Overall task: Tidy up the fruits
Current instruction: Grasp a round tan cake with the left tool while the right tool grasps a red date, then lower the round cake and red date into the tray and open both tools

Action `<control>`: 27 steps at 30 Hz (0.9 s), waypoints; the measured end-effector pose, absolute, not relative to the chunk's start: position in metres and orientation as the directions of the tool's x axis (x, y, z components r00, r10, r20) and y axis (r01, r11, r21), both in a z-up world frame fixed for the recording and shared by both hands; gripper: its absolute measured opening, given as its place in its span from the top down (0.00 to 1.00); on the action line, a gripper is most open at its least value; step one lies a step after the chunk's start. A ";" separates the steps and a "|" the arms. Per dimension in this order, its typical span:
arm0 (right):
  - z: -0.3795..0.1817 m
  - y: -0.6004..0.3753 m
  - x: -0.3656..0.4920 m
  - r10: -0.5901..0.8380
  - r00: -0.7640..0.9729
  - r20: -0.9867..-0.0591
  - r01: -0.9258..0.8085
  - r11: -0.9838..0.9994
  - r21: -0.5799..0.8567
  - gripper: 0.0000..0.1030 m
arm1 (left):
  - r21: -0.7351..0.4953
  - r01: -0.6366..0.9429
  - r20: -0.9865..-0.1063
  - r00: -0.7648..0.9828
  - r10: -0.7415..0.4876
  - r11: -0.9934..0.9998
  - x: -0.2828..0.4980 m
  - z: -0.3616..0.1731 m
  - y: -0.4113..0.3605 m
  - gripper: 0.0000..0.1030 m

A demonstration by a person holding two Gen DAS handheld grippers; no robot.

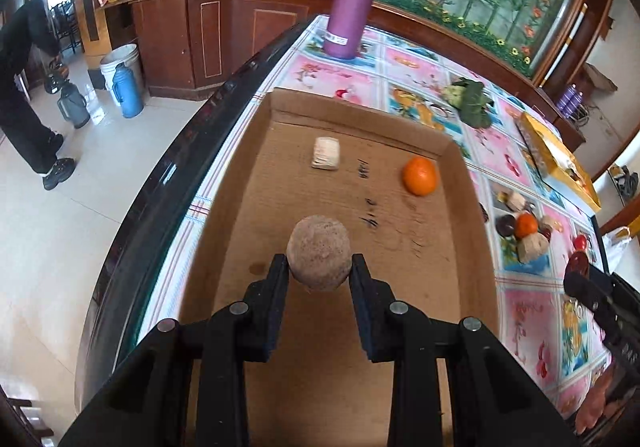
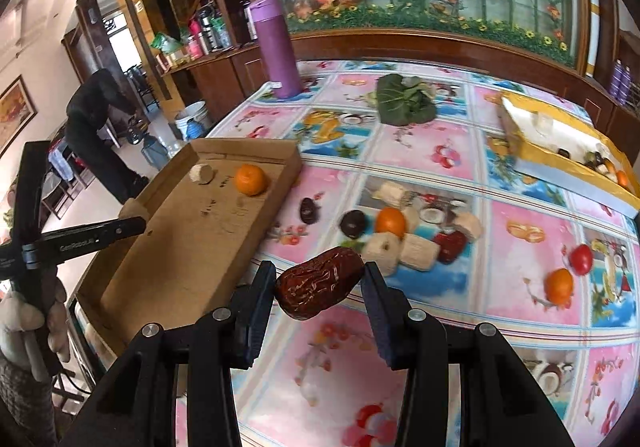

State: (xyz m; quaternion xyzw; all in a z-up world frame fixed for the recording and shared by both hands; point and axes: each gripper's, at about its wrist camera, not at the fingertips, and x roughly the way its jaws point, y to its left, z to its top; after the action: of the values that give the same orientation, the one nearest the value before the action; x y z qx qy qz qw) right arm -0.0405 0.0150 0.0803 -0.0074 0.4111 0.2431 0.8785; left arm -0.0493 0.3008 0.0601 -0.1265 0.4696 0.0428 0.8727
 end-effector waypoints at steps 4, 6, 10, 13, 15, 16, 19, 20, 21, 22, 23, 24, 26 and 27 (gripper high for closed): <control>0.077 0.065 -0.034 0.439 0.515 -0.737 -0.501 0.851 0.157 0.53 | -0.206 -0.213 -0.850 0.522 -0.067 0.955 -0.028 0.052 0.315 0.71; 0.072 0.088 -0.028 0.438 0.495 -0.750 -0.525 0.839 0.143 0.53 | -0.207 -0.217 -0.859 0.506 -0.071 0.954 -0.016 0.047 0.319 0.71; 0.059 0.122 -0.011 0.417 0.464 -0.781 -0.550 0.827 0.115 0.53 | -0.204 -0.225 -0.879 0.471 -0.077 0.953 0.003 0.038 0.323 0.71; 0.048 0.137 0.004 0.406 0.440 -0.801 -0.551 0.827 0.117 0.53 | -0.211 -0.226 -0.885 0.458 -0.087 0.951 0.010 0.032 0.324 0.71; 0.042 0.145 0.012 0.399 0.429 -0.810 -0.547 0.829 0.119 0.53 | -0.199 -0.231 -0.888 0.453 -0.076 0.952 0.013 0.029 0.325 0.71; 0.039 0.147 0.014 0.398 0.423 -0.814 -0.547 0.829 0.121 0.53 | -0.190 -0.228 -0.887 0.456 -0.067 0.955 0.014 0.029 0.324 0.71; 0.032 0.156 0.020 0.394 0.412 -0.822 -0.551 0.826 0.120 0.53 | -0.190 -0.229 -0.885 0.460 -0.066 0.955 0.015 0.030 0.323 0.70; 0.030 0.159 0.020 0.394 0.410 -0.823 -0.555 0.824 0.117 0.53 | -0.198 -0.229 -0.884 0.463 -0.072 0.953 0.015 0.030 0.324 0.69; 0.028 0.161 0.019 0.392 0.412 -0.823 -0.559 0.821 0.111 0.53 | -0.209 -0.230 -0.880 0.467 -0.081 0.950 0.015 0.031 0.325 0.65; 0.027 0.164 0.019 0.387 0.413 -0.824 -0.564 0.819 0.103 0.53 | -0.218 -0.234 -0.878 0.470 -0.086 0.947 0.014 0.032 0.325 0.58; 0.025 0.167 0.018 0.385 0.415 -0.825 -0.569 0.817 0.095 0.53 | -0.227 -0.238 -0.874 0.478 -0.090 0.944 0.011 0.034 0.326 0.57; 0.024 0.169 0.017 0.385 0.416 -0.824 -0.572 0.815 0.092 0.53 | -0.231 -0.239 -0.869 0.486 -0.090 0.943 0.009 0.036 0.326 0.57; 0.024 0.170 0.015 0.388 0.419 -0.821 -0.577 0.812 0.089 0.47 | -0.236 -0.242 -0.858 0.507 -0.085 0.941 0.003 0.044 0.326 0.57; 0.026 0.170 0.014 0.393 0.423 -0.817 -0.581 0.809 0.089 0.40 | -0.244 -0.245 -0.848 0.523 -0.084 0.938 -0.003 0.050 0.327 0.57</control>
State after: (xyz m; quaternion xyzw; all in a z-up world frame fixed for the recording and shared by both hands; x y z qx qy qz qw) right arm 0.0139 0.1703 0.0255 -0.1038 0.4517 0.2908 0.8370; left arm -0.0029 0.3271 0.0497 -0.1690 0.4860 0.0471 0.8562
